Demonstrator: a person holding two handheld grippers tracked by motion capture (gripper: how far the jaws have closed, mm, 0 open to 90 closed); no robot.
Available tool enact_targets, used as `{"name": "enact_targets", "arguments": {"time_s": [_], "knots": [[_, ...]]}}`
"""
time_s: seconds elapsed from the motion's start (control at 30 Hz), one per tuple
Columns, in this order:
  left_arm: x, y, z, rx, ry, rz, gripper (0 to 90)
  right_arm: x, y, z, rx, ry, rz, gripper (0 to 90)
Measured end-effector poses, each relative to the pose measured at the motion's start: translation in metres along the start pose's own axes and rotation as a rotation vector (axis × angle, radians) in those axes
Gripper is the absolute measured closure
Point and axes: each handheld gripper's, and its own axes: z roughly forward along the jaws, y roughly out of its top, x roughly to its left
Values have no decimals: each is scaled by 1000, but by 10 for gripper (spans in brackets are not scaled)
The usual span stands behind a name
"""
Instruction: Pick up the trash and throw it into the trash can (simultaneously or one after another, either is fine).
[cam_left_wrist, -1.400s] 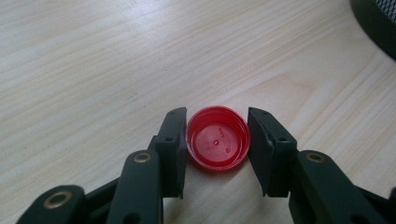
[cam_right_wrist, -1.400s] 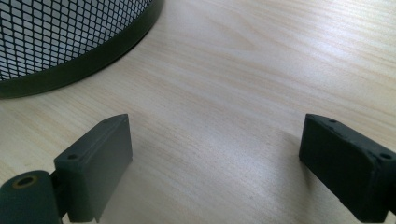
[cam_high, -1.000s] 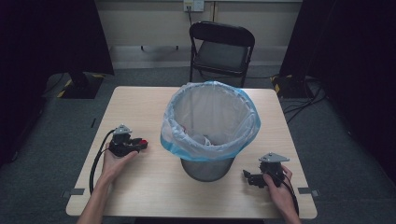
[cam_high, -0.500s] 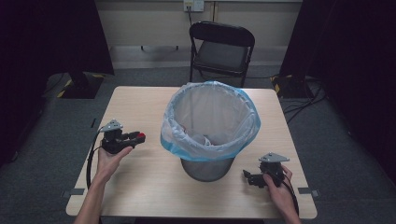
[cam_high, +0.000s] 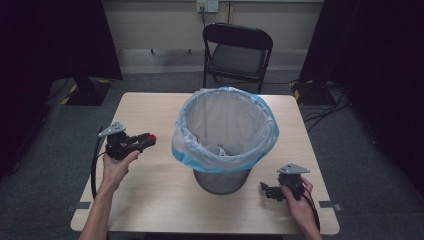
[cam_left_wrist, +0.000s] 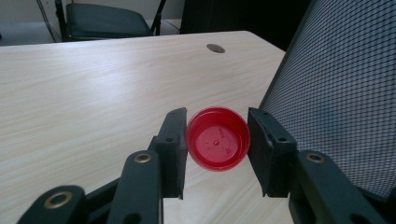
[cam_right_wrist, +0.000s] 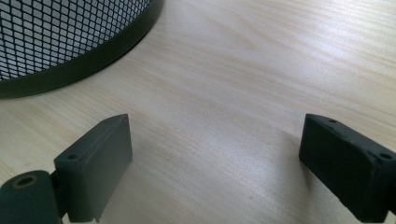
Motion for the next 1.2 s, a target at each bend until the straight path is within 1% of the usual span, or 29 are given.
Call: {"name": "enact_targets", "arguments": {"time_s": [0.03,0.07,0.1,0.17,0.2,0.23,0.27,0.3,0.37,0.4,0.47,0.6,0.63,0.67,0.7,0.8,0.93,1.03,1.1,1.2], "knots": [[-1,2,0,-9,-9,-4,596,0,0,0,0,0,-1,87],[0,3,0,-8,-14,-4,596,0,0,0,0,0,0,87],[-1,6,0,-16,-14,-4,596,0,0,0,0,-2,1,87],[-3,10,-1,-24,-12,10,596,0,0,0,0,-2,2,87],[-4,13,-2,-37,-8,10,596,0,0,0,0,-2,2,87],[-5,15,-2,-63,-26,-8,596,0,0,0,0,-2,2,87],[-6,17,-2,-74,-36,-9,596,0,0,0,0,-2,2,87],[-7,20,-3,-75,-29,3,596,0,0,0,0,-2,2,87],[-10,25,-3,-84,-35,12,596,0,0,0,0,-2,2,87],[-12,28,-4,-93,-33,15,596,0,0,0,0,-2,2,87],[-13,32,-7,-116,-47,13,596,0,0,0,0,-2,2,87],[-15,40,-12,-132,-37,32,596,0,0,0,0,-2,2,87],[-17,42,-14,-133,-23,47,596,0,0,0,0,-2,2,87],[-17,43,-15,-131,-26,52,596,0,0,0,0,-2,2,87],[-17,45,-16,-139,-37,45,596,0,0,0,0,-2,2,87],[-18,50,-19,-141,-39,50,596,0,0,0,0,-2,2,87],[-22,62,-25,-167,-46,59,596,0,0,0,0,-2,2,87],[-25,70,-30,-182,-50,72,596,0,0,0,0,-2,1,87],[-30,74,-32,-188,-47,92,596,0,0,0,0,-2,2,87],[-33,77,-34,-196,-49,102,596,0,0,0,0,-2,1,87]]}}
